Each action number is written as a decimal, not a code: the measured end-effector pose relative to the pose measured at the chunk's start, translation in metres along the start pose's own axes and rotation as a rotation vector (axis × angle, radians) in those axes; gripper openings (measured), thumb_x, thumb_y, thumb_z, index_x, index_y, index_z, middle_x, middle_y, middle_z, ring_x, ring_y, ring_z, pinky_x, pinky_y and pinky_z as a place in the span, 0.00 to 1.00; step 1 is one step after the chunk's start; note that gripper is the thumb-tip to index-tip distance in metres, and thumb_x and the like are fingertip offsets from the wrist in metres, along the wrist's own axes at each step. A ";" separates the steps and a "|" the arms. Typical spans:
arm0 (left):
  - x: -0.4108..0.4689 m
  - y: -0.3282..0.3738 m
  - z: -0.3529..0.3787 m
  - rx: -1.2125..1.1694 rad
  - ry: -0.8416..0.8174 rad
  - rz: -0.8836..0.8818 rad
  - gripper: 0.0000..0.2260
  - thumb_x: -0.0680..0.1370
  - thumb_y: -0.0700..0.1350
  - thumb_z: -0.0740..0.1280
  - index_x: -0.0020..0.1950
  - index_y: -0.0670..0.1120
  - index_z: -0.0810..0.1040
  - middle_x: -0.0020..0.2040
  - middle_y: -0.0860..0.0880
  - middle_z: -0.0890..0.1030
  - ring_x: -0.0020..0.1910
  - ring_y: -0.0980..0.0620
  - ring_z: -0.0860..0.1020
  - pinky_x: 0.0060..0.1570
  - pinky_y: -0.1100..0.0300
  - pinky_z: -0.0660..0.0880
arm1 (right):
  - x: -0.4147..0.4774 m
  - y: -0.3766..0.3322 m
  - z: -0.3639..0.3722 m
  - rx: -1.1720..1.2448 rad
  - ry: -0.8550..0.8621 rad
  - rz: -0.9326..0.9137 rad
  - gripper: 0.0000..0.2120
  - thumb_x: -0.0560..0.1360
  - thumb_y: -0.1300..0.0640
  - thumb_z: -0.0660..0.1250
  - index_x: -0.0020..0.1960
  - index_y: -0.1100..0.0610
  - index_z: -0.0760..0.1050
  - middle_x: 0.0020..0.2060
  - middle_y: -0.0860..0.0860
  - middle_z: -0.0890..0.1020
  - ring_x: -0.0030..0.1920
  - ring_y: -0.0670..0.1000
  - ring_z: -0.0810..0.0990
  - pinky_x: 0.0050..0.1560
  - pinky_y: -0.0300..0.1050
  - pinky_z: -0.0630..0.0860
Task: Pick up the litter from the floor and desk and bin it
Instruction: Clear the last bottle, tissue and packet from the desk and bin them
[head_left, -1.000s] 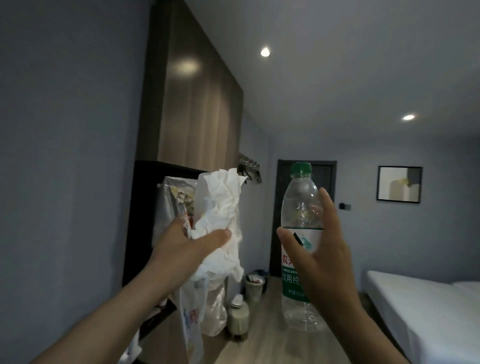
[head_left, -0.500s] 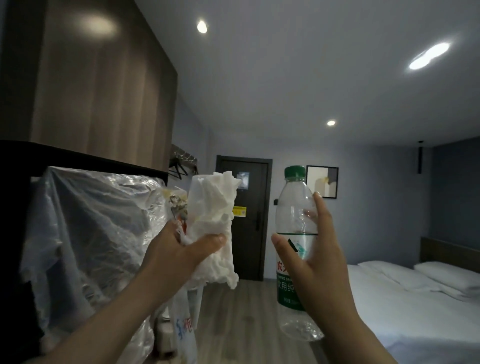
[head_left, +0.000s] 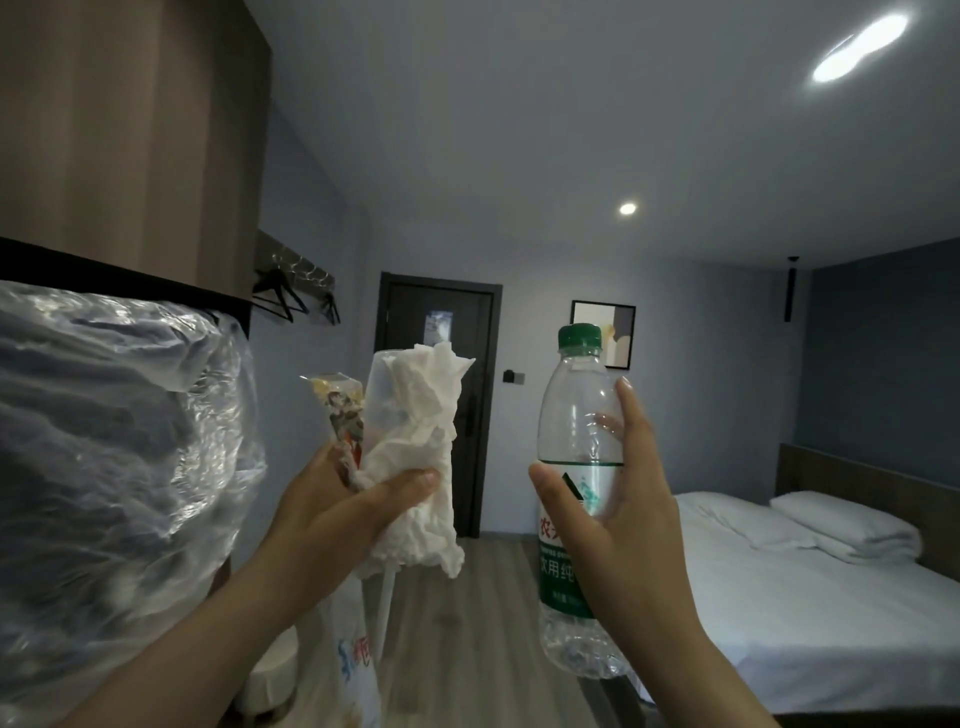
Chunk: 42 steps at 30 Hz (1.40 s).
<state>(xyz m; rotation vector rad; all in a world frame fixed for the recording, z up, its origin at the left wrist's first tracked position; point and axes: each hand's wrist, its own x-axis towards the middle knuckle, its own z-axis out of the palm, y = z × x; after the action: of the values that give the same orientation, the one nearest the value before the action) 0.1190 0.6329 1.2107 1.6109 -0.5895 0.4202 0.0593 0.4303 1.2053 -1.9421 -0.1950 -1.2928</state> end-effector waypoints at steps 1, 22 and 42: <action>0.012 -0.010 0.012 -0.017 -0.005 -0.008 0.10 0.70 0.45 0.74 0.50 0.52 0.80 0.42 0.55 0.85 0.39 0.59 0.83 0.30 0.71 0.75 | 0.008 0.017 0.005 0.002 0.002 0.003 0.42 0.70 0.42 0.69 0.75 0.36 0.48 0.63 0.33 0.64 0.54 0.26 0.67 0.43 0.19 0.61; 0.263 -0.238 0.143 -0.107 0.160 -0.245 0.17 0.65 0.45 0.78 0.50 0.54 0.77 0.41 0.59 0.84 0.37 0.58 0.83 0.28 0.70 0.75 | 0.176 0.324 0.165 0.057 -0.144 0.012 0.41 0.72 0.44 0.70 0.76 0.37 0.48 0.71 0.42 0.66 0.65 0.35 0.64 0.55 0.23 0.57; 0.544 -0.506 0.144 0.050 0.177 -0.386 0.24 0.60 0.56 0.75 0.54 0.56 0.77 0.44 0.57 0.84 0.40 0.58 0.84 0.37 0.61 0.77 | 0.336 0.576 0.438 0.167 -0.239 0.088 0.42 0.71 0.49 0.73 0.76 0.38 0.51 0.59 0.25 0.61 0.55 0.17 0.61 0.44 0.11 0.58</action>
<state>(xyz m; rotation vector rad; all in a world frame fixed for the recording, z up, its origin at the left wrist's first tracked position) 0.8461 0.4506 1.1066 1.6692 -0.1286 0.2862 0.8274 0.2366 1.1097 -1.9349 -0.3223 -0.9550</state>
